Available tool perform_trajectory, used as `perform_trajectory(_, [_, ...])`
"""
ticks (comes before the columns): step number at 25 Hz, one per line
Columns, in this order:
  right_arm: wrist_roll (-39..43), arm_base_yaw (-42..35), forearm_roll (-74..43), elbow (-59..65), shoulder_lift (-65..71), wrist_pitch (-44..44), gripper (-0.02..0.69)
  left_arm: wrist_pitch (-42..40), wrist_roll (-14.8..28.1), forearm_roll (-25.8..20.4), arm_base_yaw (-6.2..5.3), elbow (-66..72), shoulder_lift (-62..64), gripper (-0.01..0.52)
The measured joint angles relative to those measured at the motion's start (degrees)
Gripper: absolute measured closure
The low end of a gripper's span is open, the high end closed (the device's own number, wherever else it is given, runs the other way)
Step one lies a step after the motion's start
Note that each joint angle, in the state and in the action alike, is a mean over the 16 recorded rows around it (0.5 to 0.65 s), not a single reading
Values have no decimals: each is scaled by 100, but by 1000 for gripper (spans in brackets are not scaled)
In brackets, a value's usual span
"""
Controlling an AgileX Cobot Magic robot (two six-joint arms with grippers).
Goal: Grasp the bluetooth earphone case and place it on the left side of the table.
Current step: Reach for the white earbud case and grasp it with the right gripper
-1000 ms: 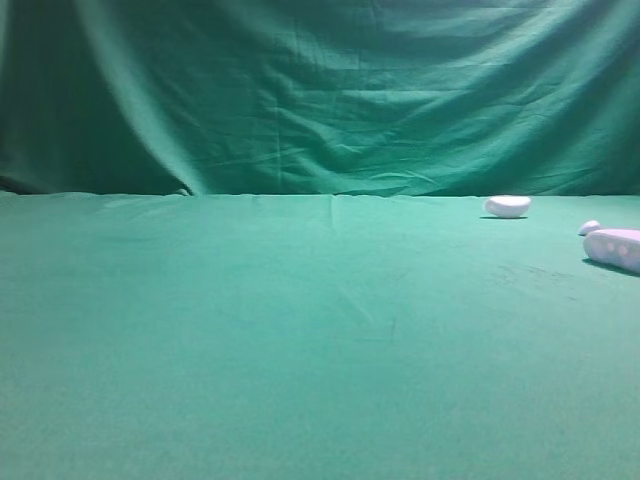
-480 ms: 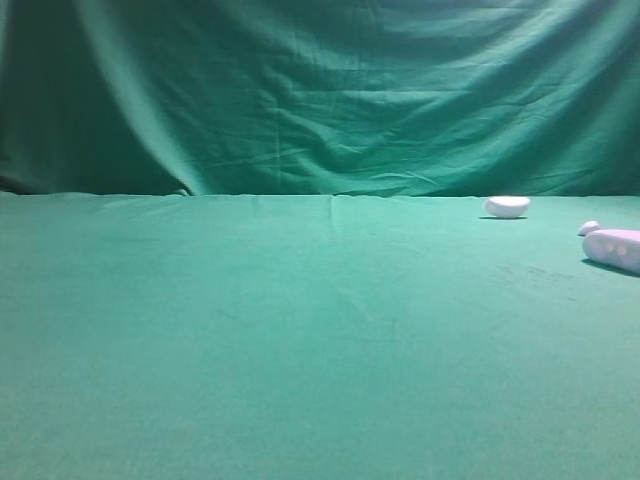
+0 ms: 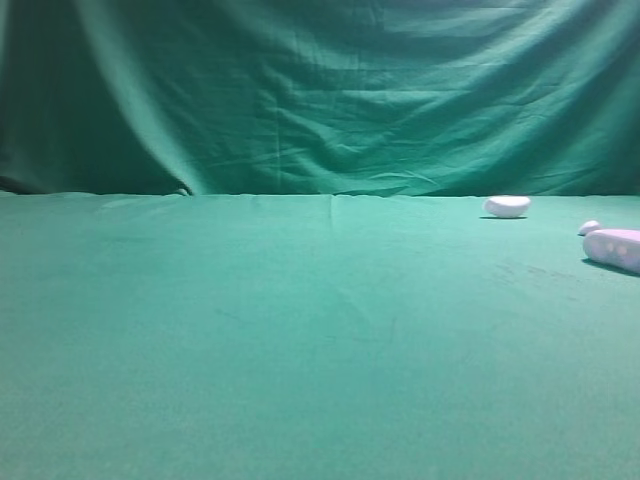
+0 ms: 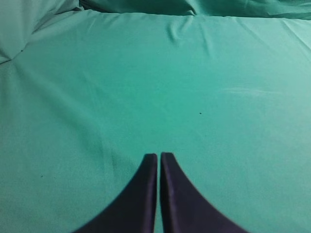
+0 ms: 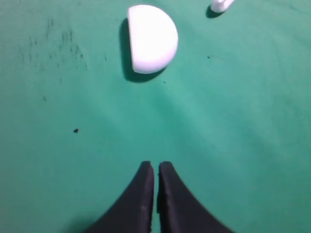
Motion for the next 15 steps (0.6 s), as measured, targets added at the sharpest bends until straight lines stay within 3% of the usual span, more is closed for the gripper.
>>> perform_trajectory(11, [-33, 138, -54, -1080, 1994, -59, 240, 0, 0, 0, 0, 0, 0, 514])
perform_trajectory(15, [24, 117, -99, -1403, 2503, -90, 149, 0, 0, 0, 0, 0, 0, 514])
